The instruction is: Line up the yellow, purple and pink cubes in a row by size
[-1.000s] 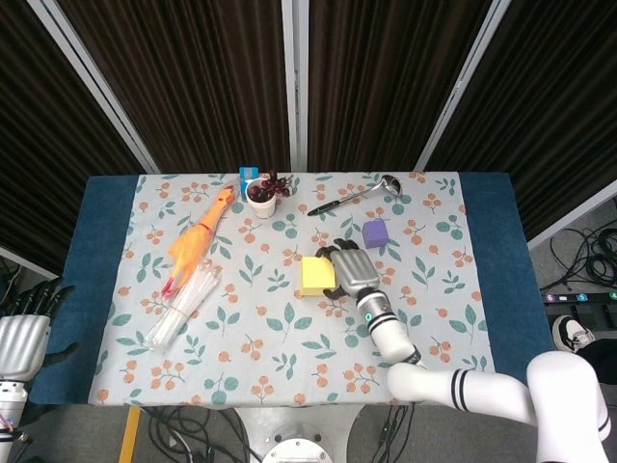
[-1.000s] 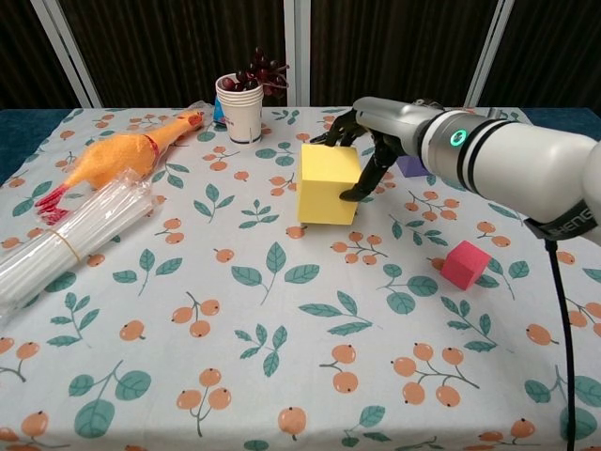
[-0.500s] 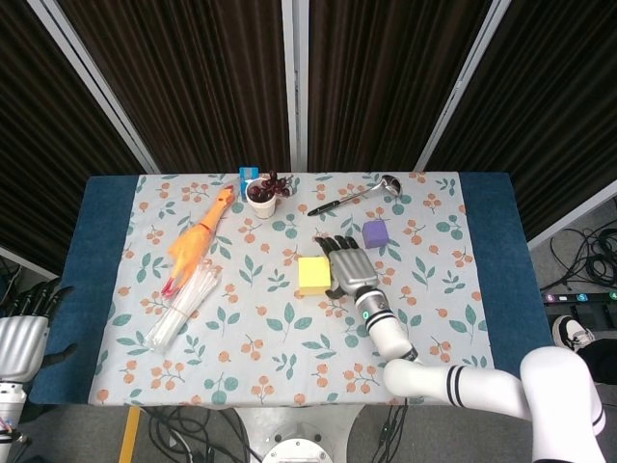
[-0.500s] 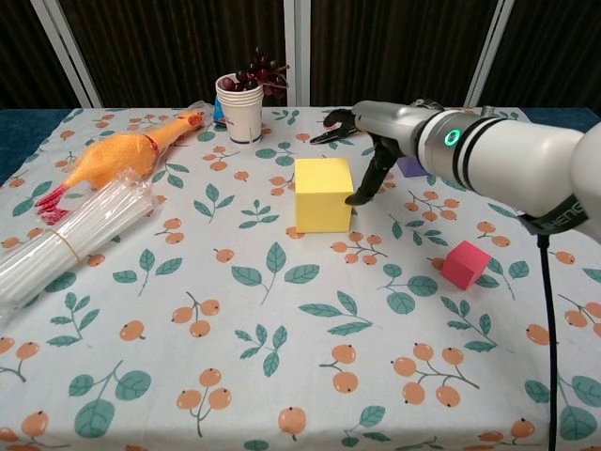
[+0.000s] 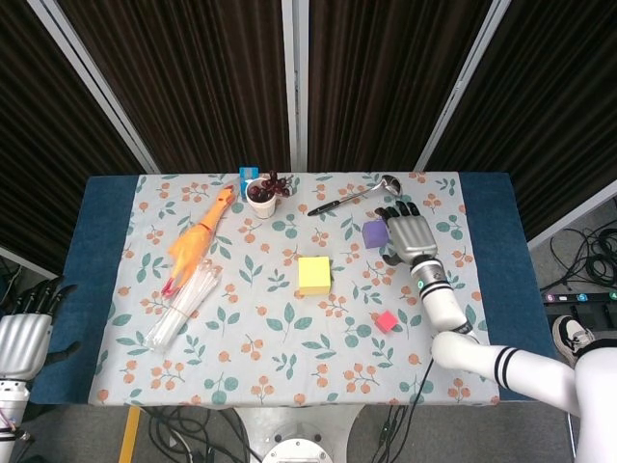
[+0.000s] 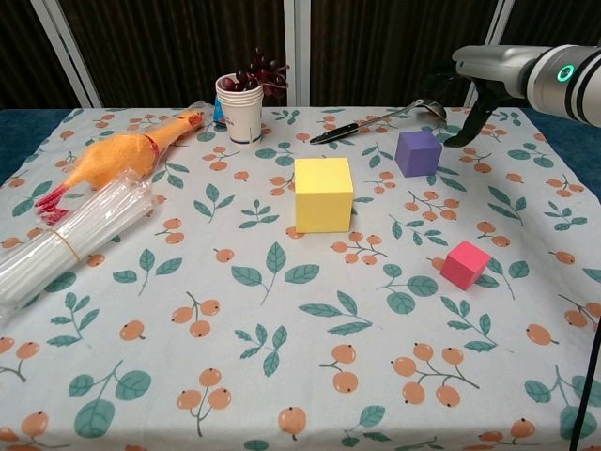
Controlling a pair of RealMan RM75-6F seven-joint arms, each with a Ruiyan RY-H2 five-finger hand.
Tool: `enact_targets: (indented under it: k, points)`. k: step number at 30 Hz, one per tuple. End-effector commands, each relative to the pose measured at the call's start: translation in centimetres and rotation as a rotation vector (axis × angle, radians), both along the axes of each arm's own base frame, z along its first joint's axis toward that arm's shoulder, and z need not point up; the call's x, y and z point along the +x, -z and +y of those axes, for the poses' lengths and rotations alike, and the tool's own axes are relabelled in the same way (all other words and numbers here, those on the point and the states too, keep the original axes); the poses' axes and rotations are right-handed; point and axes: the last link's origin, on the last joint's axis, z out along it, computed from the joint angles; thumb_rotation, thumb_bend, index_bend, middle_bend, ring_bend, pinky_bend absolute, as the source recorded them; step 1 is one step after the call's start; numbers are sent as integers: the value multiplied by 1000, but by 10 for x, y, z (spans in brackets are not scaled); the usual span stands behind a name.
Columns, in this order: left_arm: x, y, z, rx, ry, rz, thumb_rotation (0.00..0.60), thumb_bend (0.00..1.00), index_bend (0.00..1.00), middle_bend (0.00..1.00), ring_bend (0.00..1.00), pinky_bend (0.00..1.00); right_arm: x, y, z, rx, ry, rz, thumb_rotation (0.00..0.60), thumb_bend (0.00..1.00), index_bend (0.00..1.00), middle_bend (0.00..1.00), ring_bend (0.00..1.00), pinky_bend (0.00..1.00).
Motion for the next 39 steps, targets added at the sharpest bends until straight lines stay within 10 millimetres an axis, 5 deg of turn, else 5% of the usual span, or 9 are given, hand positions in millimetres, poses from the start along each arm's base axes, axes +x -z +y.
enact_targets:
  k: [1,19,29,34,39]
  points:
    - [0,0,-1,-2,-5,1,600,0,213,193,116,168,-11,10,-15,30,-4,99,600,135,167,161,0,34]
    - [0,-2,-2,-3,-32,-10,600,0,214,193,116,168,-6,63,-40,63,-39,178,600,154,241,175,0,31]
    - [-3,-2,-3,-5,-41,-14,600,0,214,193,115,168,-10,64,-48,26,-15,186,600,176,308,204,0,31]
    - [-4,-1,-4,-2,-41,-15,600,0,214,193,115,168,-10,61,-49,-14,-11,173,600,176,499,254,14,31]
    - [-6,-1,-4,-2,-44,-16,600,0,214,193,115,168,-9,47,-40,-37,-25,133,600,176,548,255,20,31]
